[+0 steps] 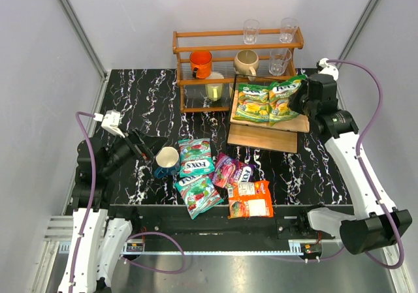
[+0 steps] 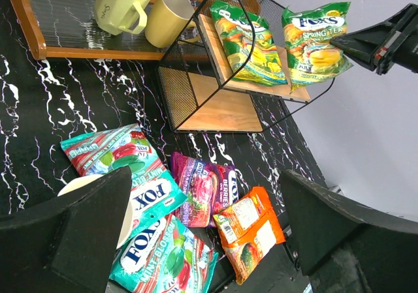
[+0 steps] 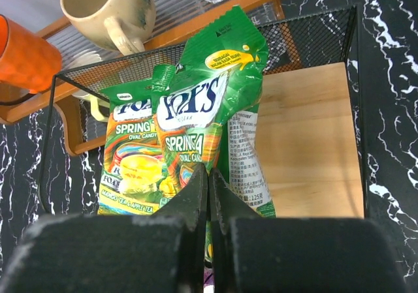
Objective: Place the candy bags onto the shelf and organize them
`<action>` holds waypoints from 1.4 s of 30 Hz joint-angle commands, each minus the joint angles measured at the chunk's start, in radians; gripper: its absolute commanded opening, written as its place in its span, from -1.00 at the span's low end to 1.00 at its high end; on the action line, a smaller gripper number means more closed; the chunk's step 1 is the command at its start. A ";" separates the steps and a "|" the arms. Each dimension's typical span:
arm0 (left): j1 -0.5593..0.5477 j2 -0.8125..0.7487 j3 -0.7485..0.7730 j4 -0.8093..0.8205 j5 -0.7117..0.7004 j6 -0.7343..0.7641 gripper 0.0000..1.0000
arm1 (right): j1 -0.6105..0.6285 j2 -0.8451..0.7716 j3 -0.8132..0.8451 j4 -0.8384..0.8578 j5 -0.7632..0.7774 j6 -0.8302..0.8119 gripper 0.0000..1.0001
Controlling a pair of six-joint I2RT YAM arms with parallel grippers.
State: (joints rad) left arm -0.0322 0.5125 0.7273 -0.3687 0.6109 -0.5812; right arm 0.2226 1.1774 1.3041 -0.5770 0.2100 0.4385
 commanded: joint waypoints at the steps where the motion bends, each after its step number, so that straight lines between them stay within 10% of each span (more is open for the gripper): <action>1: -0.002 0.014 0.020 0.028 0.026 0.006 0.98 | -0.037 -0.001 -0.026 0.138 -0.069 0.042 -1.00; 21: -0.002 0.020 0.031 0.028 0.027 -0.006 0.98 | -0.170 0.048 -0.170 0.287 -0.176 0.100 -1.00; 28: -0.002 0.021 0.020 0.028 0.029 -0.012 0.98 | -0.170 -0.019 -0.112 0.278 -0.141 -0.012 0.25; 34: -0.002 0.018 0.017 0.027 0.026 -0.012 0.98 | -0.170 -0.137 -0.062 0.236 -0.101 -0.098 0.32; 42: -0.002 0.024 0.008 -0.009 -0.059 -0.009 0.98 | -0.094 -0.304 -0.161 0.218 -0.534 -0.127 0.22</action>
State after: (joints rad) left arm -0.0322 0.5385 0.7269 -0.3695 0.6033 -0.5816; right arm 0.0616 0.9134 1.1877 -0.3569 -0.1226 0.3462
